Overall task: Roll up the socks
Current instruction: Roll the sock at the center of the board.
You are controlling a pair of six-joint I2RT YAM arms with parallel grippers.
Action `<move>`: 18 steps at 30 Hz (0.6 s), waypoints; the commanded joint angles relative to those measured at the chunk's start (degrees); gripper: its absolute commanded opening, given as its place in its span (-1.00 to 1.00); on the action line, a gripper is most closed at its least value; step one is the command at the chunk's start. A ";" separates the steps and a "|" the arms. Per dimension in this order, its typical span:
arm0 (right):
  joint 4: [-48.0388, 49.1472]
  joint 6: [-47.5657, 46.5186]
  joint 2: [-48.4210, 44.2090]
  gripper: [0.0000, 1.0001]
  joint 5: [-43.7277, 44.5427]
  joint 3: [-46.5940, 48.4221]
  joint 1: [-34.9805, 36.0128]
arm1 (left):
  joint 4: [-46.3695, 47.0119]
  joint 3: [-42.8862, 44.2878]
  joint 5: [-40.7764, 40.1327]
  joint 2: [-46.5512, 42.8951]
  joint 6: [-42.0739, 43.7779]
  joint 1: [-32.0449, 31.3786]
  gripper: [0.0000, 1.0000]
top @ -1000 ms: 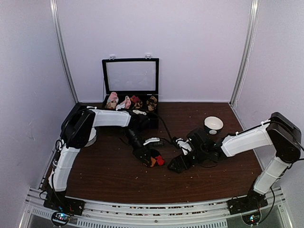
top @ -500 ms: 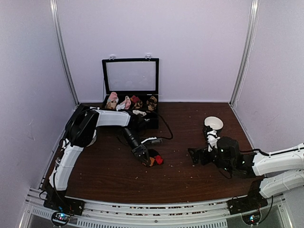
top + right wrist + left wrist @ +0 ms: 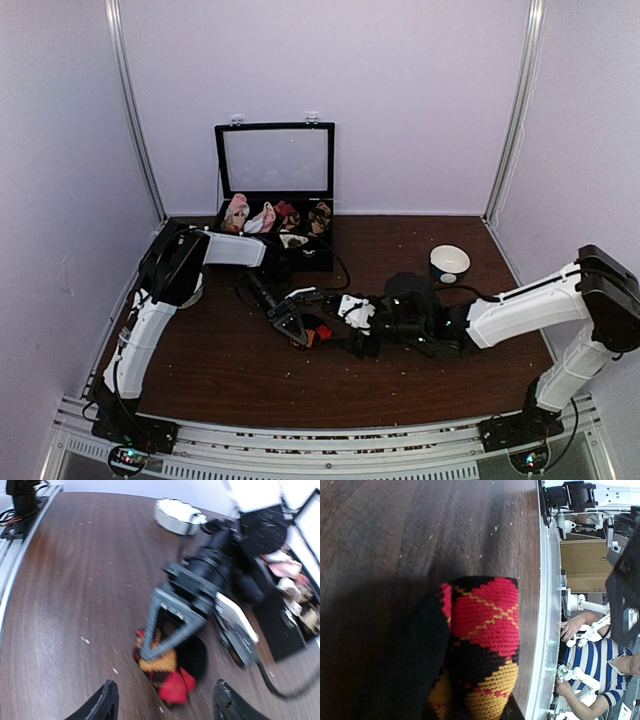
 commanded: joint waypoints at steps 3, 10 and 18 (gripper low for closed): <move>-14.02 -10.93 13.37 0.15 -14.09 13.67 -0.89 | 2.89 -1.91 -13.06 4.38 -0.85 0.61 -0.73; -21.84 -15.86 20.62 0.01 -16.33 21.45 -3.93 | 3.62 -1.60 -13.83 4.38 -1.23 0.56 -0.67; -26.01 -18.86 25.93 -0.20 -15.16 24.34 -5.40 | 3.62 -1.39 -14.09 4.01 -0.84 0.59 0.11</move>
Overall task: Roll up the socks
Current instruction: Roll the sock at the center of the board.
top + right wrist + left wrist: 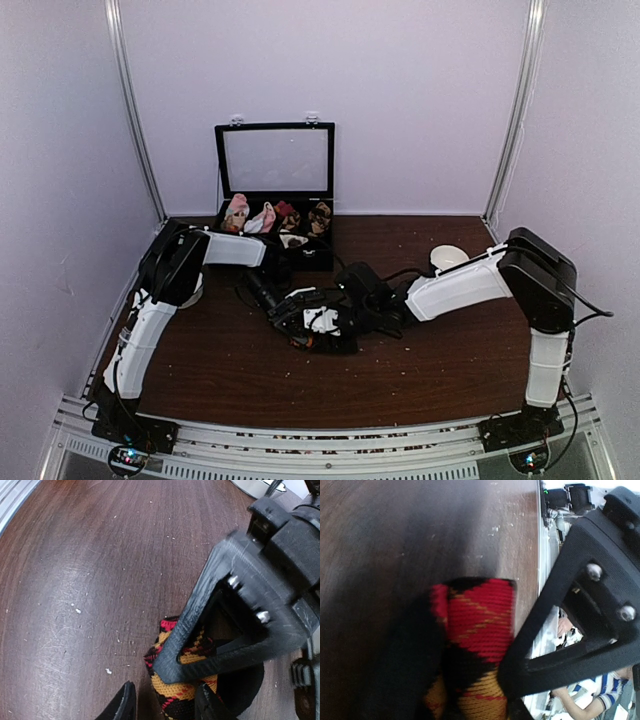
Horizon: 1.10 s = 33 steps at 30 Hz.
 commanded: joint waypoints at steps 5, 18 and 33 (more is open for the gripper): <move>-5.91 -1.39 5.67 -0.32 1.93 1.33 -0.46 | 3.56 -2.21 -15.11 0.93 1.56 0.62 0.96; -10.39 4.71 11.06 -0.71 0.01 2.11 -0.86 | 19.74 -20.68 -22.70 -23.85 -0.78 5.12 0.96; -19.68 22.70 15.36 -0.85 -12.88 7.70 -3.81 | 41.76 -34.92 -46.08 -56.64 -3.94 6.93 0.96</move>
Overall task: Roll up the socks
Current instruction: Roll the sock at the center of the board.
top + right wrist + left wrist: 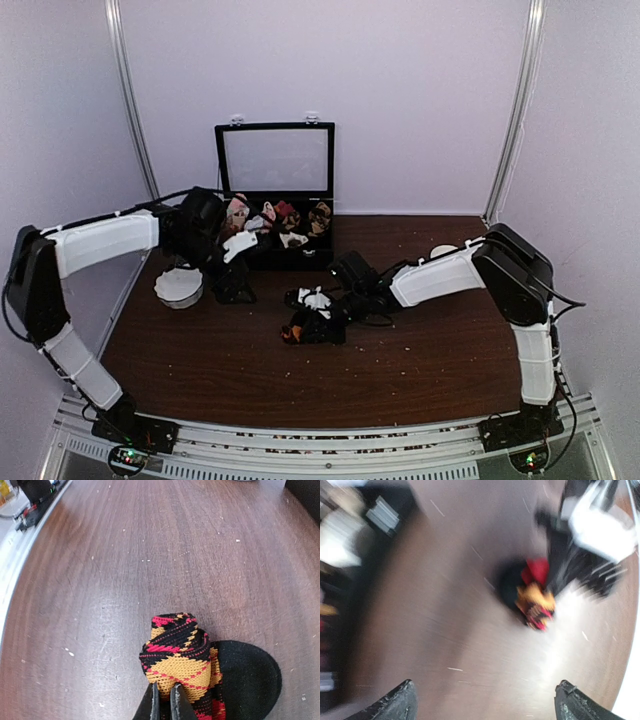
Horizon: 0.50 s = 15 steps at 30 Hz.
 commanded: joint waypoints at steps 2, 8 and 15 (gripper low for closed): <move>-15.43 9.50 6.98 -0.86 -3.02 -1.80 -0.57 | 7.16 1.95 -17.79 -4.04 -3.53 1.11 0.96; -12.84 19.50 8.05 -0.86 -8.38 0.14 -1.56 | 3.57 -0.05 -11.94 -5.05 6.59 0.47 0.96; -12.76 34.16 9.88 -0.90 -11.36 3.15 -3.91 | 3.65 -3.71 -4.65 -7.66 11.41 -6.28 0.96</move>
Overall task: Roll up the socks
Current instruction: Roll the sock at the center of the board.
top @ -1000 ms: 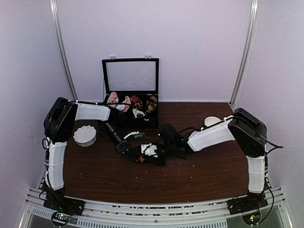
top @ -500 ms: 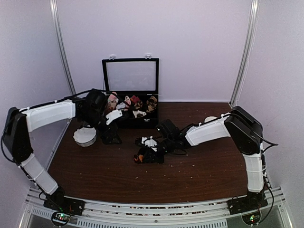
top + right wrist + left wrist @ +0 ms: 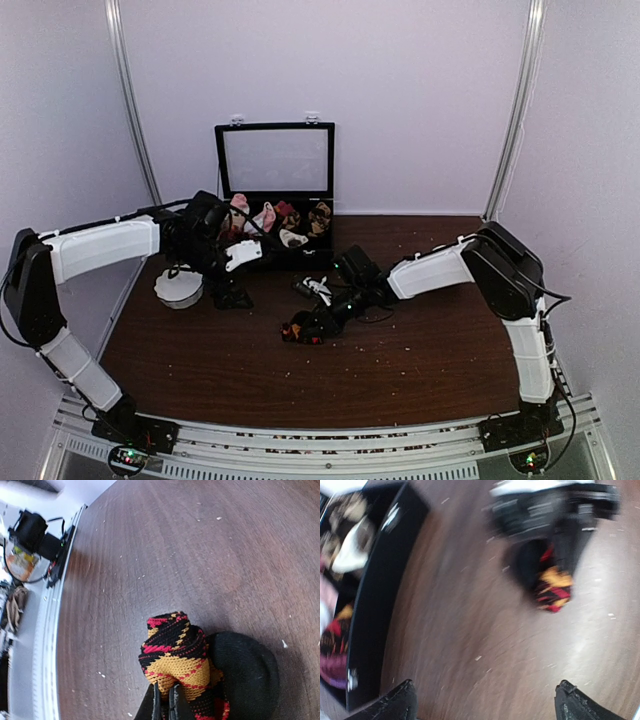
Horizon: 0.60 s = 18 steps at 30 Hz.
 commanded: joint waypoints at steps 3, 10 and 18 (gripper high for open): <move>-9.71 19.19 5.90 -0.89 -1.92 -0.79 -0.91 | 4.77 -5.70 6.16 -4.36 8.81 -9.94 0.96; -5.58 27.18 8.35 -0.94 -1.89 -2.66 -2.14 | 9.12 -4.71 3.54 5.86 14.86 -14.92 0.87; -6.65 27.76 10.57 -0.98 -0.86 -2.19 -3.28 | 12.62 1.79 0.01 14.54 17.90 -15.65 0.50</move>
